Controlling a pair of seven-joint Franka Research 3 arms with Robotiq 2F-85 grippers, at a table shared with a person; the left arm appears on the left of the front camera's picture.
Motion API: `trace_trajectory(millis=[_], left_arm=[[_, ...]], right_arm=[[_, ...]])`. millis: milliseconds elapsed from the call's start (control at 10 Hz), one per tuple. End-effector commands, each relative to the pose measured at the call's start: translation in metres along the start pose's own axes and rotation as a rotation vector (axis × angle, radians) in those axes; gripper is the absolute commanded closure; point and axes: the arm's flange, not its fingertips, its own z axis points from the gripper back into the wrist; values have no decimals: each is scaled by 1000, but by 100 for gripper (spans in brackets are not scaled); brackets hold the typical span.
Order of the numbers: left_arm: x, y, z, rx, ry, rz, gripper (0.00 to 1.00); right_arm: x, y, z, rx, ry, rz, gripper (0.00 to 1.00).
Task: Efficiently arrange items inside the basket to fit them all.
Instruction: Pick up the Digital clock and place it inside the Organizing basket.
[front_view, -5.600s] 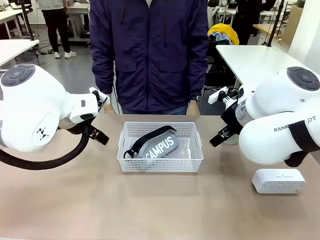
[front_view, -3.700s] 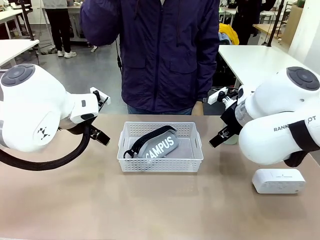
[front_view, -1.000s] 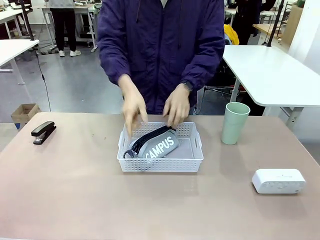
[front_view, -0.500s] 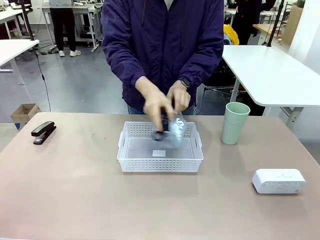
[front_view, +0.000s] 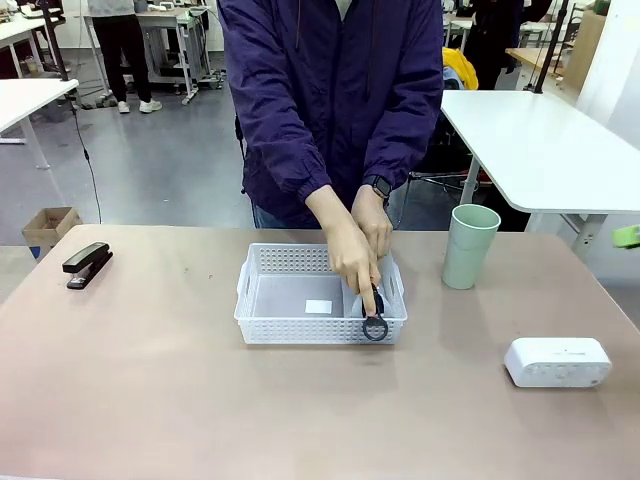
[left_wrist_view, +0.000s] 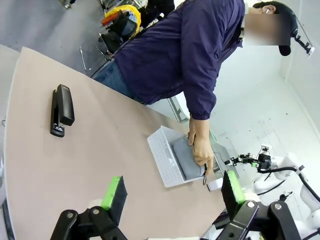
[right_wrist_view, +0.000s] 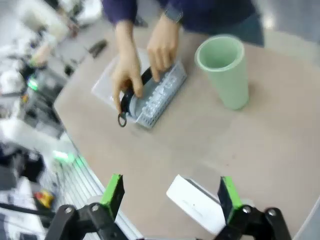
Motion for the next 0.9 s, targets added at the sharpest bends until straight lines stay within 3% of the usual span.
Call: trace_trajectory(millis=[0,100,200,300,400,500,700,800], left_arm=[[1,-1,1,-18,-21,-23,0],[1,-1,1,-18,-21,-23,0],[1,-1,1,-18,-21,-23,0],[1,-1,1,-18,-21,-23,0],[1,-1,1,-18,-21,-23,0],[1,-1,1,-18,-21,-23,0],[1,-1,1,-18,-21,-23,0],[1,-1,1,-18,-21,-23,0]], right_arm=[[-6,19,-24,-98,52,341,0],[-11,40,-40,-166,159,545,0],[-23,55,-52,-89,307,805,0],[-32,65,-60,-79,438,879,0],[-36,68,-64,-119,563,837,0],[20,54,-48,-53,335,576,0],[20,54,-48,-53,335,576,0],[16,58,-52,-47,431,650,0]])
